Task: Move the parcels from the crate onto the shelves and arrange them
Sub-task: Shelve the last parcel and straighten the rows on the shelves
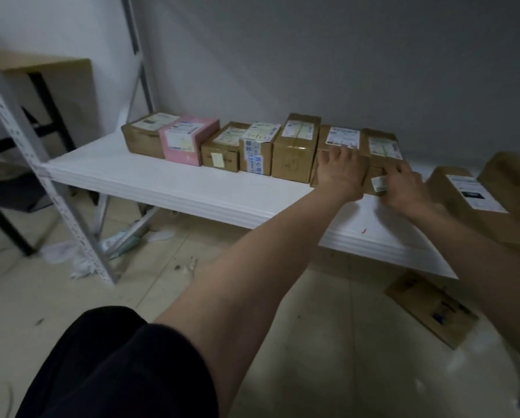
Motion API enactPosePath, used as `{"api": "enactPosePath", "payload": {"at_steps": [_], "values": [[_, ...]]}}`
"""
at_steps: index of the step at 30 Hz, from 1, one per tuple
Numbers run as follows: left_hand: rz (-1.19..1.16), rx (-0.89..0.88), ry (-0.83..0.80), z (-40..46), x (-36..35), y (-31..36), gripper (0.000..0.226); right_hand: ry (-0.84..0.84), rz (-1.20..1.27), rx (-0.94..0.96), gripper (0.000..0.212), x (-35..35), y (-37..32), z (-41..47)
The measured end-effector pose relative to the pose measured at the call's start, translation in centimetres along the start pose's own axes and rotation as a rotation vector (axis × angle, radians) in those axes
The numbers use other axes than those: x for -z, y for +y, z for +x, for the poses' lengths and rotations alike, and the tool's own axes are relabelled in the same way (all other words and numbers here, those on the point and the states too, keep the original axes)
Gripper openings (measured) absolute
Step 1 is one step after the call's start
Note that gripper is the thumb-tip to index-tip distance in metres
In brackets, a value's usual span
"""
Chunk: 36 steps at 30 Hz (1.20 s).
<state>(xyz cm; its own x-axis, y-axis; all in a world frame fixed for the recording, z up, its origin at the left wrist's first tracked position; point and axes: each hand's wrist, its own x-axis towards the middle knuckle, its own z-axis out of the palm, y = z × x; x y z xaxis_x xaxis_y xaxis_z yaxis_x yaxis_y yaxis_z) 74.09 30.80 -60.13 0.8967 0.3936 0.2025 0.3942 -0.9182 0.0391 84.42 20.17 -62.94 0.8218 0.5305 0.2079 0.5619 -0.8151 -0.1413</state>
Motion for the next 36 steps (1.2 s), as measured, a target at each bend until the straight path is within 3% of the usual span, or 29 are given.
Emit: {"api": "enactPosePath", "payload": {"at_steps": [6, 10, 13, 16, 19, 23, 28, 36], "values": [[-0.020, 0.010, -0.023, 0.3, -0.4, -0.2, 0.082, 0.025, 0.067, 0.001, 0.072, -0.8, -0.9, -0.3], [0.005, -0.004, -0.002, 1.2, -0.2, -0.5, 0.074, -0.069, 0.149, 0.037, 0.083, 0.3, -0.6, -0.5], [-0.009, 0.012, 0.002, 1.8, 0.0, -0.4, 0.073, -0.036, 0.163, 0.055, 0.080, 2.0, 0.4, -1.8], [0.004, 0.017, -0.006, 2.0, 0.2, 0.1, 0.076, 0.050, 0.069, 0.068, 0.070, 4.1, 2.4, -4.3], [0.017, 0.012, -0.005, 1.7, 0.2, 0.4, 0.078, 0.046, -0.035, -0.042, 0.058, 5.4, 5.6, -6.7], [-0.002, 0.009, -0.040, 1.3, 0.8, 0.6, 0.082, -0.055, -0.121, -0.171, 0.068, 5.4, 9.9, -9.1], [-0.016, 0.026, -0.068, 1.4, 1.7, 1.1, 0.086, -0.038, -0.121, -0.078, 0.058, 5.4, 11.2, -9.4], [0.037, 0.034, -0.091, 1.4, 1.7, 1.6, 0.092, -0.128, 0.138, -0.023, 0.085, 3.5, 9.7, -4.2]]}}
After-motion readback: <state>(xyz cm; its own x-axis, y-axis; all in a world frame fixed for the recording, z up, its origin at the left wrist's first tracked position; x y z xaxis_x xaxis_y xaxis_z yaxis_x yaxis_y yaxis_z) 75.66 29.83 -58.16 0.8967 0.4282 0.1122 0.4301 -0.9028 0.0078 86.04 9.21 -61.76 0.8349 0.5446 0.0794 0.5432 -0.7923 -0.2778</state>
